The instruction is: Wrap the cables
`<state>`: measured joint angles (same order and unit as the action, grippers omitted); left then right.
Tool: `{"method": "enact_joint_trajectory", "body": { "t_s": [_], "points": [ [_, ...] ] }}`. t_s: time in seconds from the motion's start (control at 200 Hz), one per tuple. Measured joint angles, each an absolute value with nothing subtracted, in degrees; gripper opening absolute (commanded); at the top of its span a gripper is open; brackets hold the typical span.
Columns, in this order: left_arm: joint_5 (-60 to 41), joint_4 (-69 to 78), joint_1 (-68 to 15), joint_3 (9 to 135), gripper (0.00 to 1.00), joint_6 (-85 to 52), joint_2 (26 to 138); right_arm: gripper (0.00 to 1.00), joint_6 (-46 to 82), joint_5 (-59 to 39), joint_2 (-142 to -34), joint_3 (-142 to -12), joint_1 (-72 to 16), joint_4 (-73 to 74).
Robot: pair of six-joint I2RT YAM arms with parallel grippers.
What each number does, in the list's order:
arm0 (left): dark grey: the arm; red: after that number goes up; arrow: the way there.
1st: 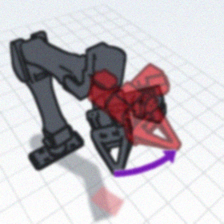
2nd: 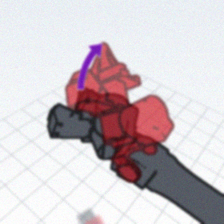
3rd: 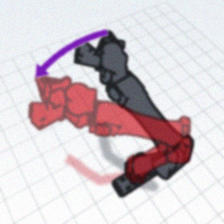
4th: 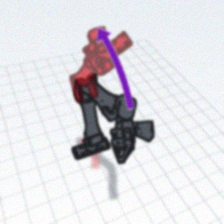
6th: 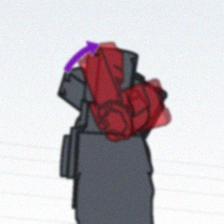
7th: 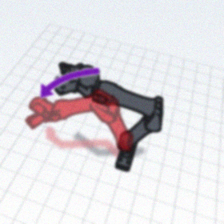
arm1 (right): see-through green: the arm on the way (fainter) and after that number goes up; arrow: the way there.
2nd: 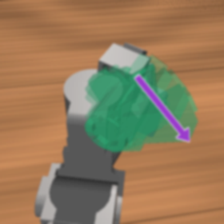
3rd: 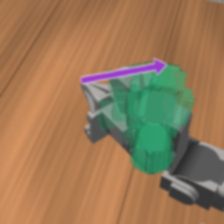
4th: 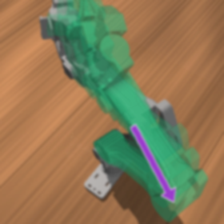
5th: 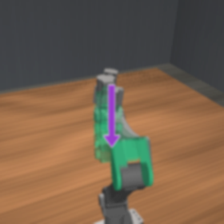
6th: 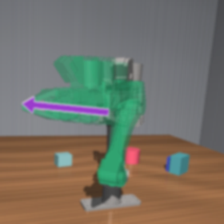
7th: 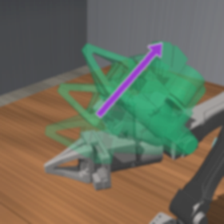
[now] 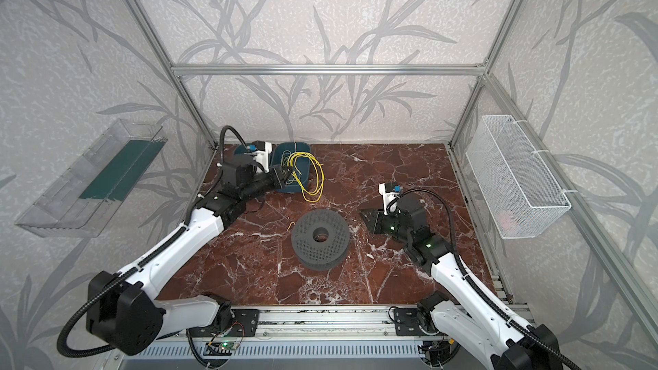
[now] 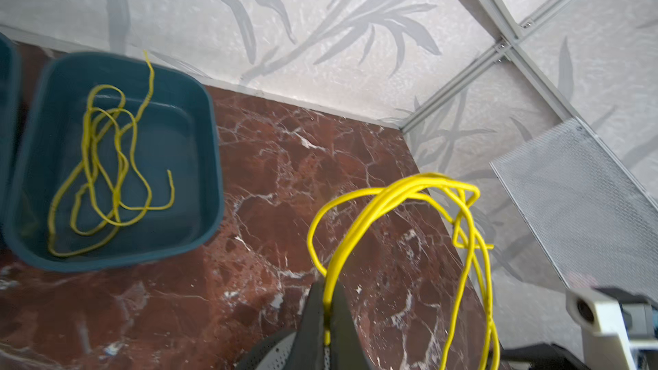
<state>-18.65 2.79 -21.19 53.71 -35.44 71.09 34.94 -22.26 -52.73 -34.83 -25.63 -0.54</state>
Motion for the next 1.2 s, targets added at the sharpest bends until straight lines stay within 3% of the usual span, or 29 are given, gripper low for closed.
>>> {"method": "enact_joint_trajectory", "body": {
  "t_s": [0.205, 0.405, 0.555, 1.199],
  "points": [
    [-18.50, 16.51, -23.38, 40.82, 0.00, -46.15, 66.87, 0.33, 38.11, -27.49, -60.01, -37.15, -32.53, 7.99],
    [-17.87, 21.58, -23.64, 39.24, 0.00, -50.87, 63.11, 0.31, 38.28, -27.44, -61.56, -38.06, -38.87, 11.25],
    [-17.87, 24.10, -23.90, 37.52, 0.00, -52.75, 62.19, 0.28, 39.05, -26.41, -62.74, -38.85, -39.44, 12.38],
    [-18.11, 26.96, -23.94, 35.07, 0.00, -55.13, 63.37, 0.29, 39.18, -24.45, -64.93, -41.47, -40.64, 12.25]
  ]
}}
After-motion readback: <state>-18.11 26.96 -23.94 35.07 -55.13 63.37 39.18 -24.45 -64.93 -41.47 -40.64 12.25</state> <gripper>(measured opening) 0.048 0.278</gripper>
